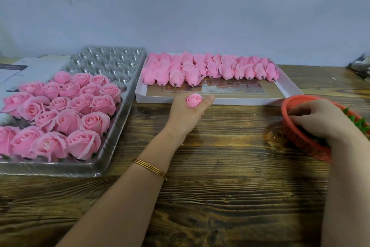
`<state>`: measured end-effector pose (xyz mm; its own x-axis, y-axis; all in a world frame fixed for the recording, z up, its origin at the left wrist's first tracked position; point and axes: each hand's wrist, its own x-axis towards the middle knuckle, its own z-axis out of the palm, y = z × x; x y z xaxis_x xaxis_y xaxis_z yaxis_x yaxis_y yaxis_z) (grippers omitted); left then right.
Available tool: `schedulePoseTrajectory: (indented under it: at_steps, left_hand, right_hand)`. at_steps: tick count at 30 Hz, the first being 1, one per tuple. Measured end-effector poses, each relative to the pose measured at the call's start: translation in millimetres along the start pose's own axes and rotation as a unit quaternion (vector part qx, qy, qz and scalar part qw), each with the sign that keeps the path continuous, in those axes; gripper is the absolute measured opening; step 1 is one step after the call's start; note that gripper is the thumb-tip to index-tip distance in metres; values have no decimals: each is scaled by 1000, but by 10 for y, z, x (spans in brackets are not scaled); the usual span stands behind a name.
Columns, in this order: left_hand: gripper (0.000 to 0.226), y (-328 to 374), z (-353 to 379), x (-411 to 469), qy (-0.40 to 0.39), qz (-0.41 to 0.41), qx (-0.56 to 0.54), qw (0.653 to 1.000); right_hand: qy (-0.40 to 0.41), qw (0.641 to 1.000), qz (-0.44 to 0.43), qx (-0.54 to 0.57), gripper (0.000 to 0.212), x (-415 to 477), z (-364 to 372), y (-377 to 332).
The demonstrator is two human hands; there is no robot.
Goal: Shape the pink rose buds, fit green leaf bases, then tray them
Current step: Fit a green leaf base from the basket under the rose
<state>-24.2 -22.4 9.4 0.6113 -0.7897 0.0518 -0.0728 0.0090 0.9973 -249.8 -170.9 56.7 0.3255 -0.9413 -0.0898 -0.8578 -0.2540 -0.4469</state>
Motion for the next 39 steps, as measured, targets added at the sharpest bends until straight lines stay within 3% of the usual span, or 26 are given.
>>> schedulePoseTrajectory:
  at_steps: [7,15,29,39]
  left_hand:
    - [23,-23,-3,19,5,8,-3,1000]
    - [27,-55,-1,41,10,14,-6,1000]
    - [25,-54,-5,45,10,16,-17,1000]
    - [26,-44,-2,39,10,17,-26,999]
  right_hand:
    - [104,993,-48,16,13,23,37,1]
    - [129,991,-32,32,17,57,43,52]
    - [240,967,6,84,39,-2,17,24]
    - [258,958,31,117,22,38,23,117]
